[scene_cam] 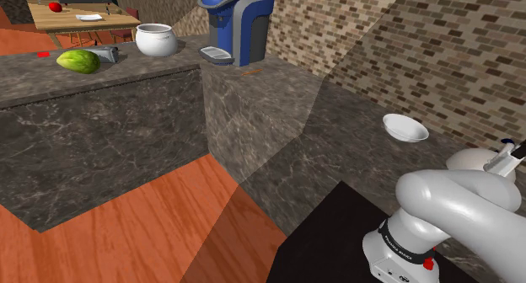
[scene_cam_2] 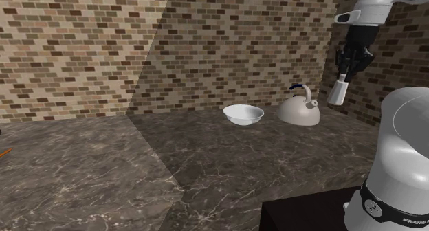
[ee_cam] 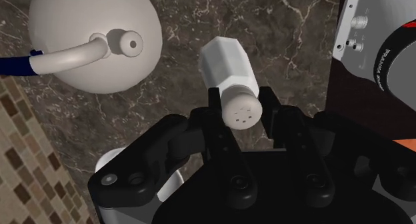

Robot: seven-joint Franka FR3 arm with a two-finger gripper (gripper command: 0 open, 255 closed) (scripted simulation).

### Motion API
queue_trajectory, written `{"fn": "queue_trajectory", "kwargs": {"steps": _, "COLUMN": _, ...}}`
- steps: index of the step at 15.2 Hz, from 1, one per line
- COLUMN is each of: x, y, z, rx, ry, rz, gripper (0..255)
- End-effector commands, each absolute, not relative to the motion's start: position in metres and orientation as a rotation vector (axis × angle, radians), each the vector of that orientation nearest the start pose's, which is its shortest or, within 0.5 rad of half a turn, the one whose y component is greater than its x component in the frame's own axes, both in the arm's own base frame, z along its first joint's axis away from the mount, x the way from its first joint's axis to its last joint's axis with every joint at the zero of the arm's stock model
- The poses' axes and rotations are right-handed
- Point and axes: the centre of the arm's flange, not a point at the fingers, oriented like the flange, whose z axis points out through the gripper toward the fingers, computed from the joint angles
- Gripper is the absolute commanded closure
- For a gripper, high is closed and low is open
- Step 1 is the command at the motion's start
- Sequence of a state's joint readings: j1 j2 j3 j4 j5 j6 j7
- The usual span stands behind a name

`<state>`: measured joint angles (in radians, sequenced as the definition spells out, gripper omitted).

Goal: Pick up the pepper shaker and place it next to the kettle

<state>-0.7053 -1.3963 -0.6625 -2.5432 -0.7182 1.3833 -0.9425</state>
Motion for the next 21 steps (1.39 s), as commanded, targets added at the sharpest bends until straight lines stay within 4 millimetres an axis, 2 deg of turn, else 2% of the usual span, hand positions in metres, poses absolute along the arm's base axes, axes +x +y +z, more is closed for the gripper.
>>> {"fn": "queue_trajectory", "kwargs": {"steps": 1, "x": -0.099, "y": -0.266, "z": 0.519, "rx": -3.244, "ry": 0.230, "rz": -0.054, "gripper": 255}}
{"fn": "queue_trajectory", "kwargs": {"steps": 21, "x": -0.099, "y": -0.266, "z": 0.413, "rx": -3.244, "ry": 0.230, "rz": -0.054, "gripper": 255}}
